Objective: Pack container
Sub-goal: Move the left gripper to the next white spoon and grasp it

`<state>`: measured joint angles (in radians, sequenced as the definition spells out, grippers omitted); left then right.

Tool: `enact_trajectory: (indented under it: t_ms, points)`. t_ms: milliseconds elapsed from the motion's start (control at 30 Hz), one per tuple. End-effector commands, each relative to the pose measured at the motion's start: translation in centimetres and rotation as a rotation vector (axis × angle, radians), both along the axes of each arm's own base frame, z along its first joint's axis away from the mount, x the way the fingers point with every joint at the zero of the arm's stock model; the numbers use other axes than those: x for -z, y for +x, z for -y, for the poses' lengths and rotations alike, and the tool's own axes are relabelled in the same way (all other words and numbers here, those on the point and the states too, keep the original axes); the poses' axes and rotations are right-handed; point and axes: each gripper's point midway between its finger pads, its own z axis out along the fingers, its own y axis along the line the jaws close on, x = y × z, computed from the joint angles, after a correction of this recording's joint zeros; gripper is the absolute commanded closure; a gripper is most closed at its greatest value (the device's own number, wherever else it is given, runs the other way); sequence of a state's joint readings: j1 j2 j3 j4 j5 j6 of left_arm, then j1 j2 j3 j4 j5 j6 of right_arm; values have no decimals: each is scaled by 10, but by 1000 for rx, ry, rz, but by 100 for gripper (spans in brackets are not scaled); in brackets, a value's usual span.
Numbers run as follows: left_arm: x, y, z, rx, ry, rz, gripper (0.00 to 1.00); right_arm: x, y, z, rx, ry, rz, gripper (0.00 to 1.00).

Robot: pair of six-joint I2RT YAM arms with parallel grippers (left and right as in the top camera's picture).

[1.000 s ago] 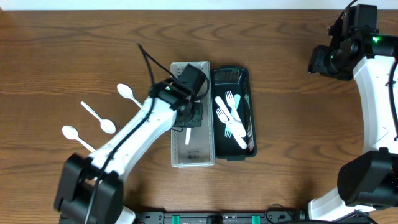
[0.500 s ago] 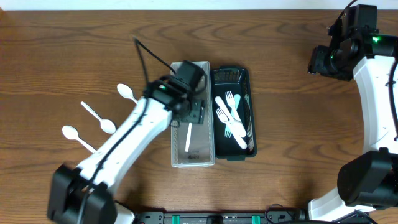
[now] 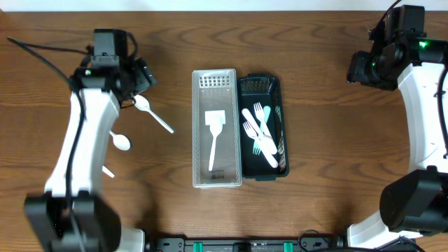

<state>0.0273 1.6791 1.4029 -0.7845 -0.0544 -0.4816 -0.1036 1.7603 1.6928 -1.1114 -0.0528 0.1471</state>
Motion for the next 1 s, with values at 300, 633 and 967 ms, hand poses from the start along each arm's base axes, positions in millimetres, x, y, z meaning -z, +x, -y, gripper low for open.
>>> enact_trajectory:
  t_ms: [300,633,967]
  points:
    - [134,-12,23,-26,-182,-340,7,4,-1,0,-16,-3,-9,42]
    - [145,-16,24,-28,-186,-369,7,3,-1,0,-19,-5,-9,42]
    - [152,-26,24,-31,-186,-398,7,3,-1,0,-19,-5,-9,42]
